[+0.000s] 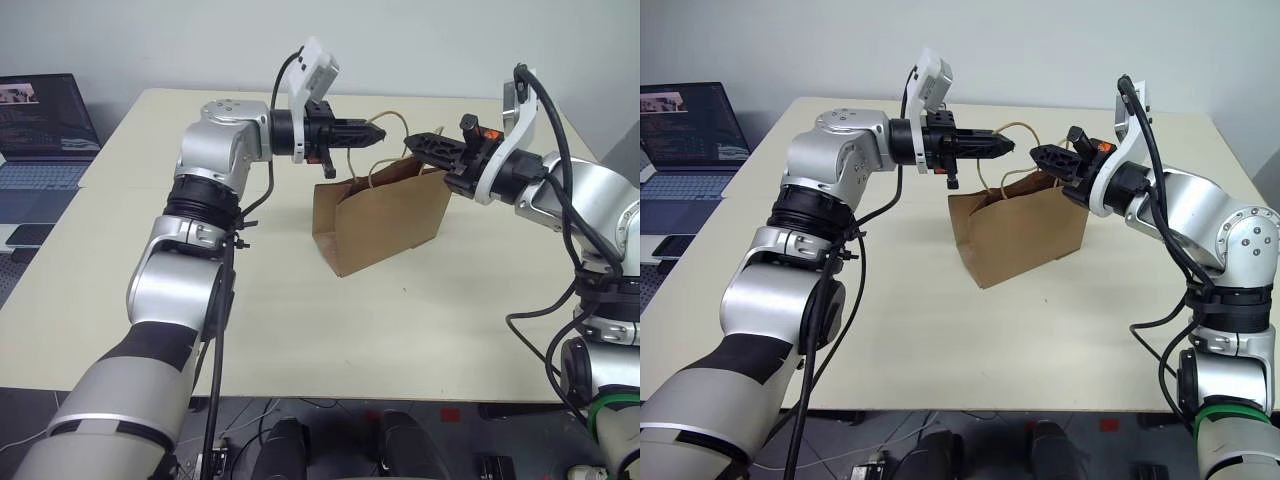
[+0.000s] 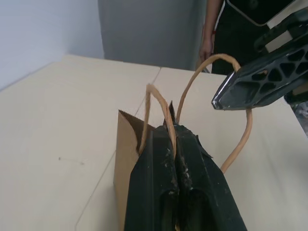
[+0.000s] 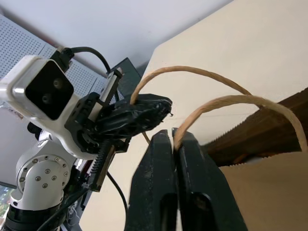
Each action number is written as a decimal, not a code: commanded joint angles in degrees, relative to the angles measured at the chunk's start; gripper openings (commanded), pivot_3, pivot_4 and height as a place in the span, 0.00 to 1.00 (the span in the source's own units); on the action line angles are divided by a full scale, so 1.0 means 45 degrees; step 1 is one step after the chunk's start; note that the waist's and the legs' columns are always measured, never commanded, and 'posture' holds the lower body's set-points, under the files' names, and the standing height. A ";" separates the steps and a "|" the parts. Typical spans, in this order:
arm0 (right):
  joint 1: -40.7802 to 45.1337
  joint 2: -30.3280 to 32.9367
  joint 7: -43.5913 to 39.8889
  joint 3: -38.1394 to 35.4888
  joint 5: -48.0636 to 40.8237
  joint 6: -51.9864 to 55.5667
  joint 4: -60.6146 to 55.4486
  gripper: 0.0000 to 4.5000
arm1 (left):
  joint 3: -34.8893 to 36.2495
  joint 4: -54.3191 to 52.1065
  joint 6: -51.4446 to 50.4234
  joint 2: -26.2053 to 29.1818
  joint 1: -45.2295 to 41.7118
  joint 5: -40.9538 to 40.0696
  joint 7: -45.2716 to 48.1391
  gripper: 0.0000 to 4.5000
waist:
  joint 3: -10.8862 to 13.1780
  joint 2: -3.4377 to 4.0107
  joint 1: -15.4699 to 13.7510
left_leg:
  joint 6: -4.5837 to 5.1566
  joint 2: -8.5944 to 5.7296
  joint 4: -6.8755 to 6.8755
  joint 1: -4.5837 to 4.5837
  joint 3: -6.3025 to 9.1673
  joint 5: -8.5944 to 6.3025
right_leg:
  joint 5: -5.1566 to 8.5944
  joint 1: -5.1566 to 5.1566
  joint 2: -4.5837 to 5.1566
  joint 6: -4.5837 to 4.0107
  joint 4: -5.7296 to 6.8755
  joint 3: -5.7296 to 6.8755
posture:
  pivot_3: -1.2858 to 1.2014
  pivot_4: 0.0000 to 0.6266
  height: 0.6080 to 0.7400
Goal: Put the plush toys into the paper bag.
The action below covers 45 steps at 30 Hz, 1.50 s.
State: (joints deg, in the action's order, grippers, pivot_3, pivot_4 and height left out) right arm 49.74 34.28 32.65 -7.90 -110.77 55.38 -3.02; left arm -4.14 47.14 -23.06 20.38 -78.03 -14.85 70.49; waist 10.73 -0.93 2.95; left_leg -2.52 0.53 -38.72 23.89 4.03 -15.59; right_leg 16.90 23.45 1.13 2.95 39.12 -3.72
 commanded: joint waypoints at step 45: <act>-0.2172 0.4854 -1.4809 -0.0199 0.9818 0.0793 -0.4884 1.00 | 0.2020 -1.1460 -0.1609 0.0525 0.9542 -0.2285 -0.5511 0.84 | -0.0002 -0.0002 -0.0359 | 0.0011 0.0012 -0.0064 -0.0025 0.0028 0.0003 | -0.0003 -0.0028 0.0028 -0.0003 -0.0001 -0.0015 | 0.52 0.24 1.00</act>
State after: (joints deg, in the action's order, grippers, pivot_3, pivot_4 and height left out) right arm 39.63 55.88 -32.96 -6.22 -66.51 59.34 -23.61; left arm 4.30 -3.76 -32.62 23.48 -34.41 -25.28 47.55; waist 10.72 -0.94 1.34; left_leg -2.47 0.58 -39.01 23.77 4.15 -15.58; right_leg 16.89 23.33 1.25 2.94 39.12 -3.79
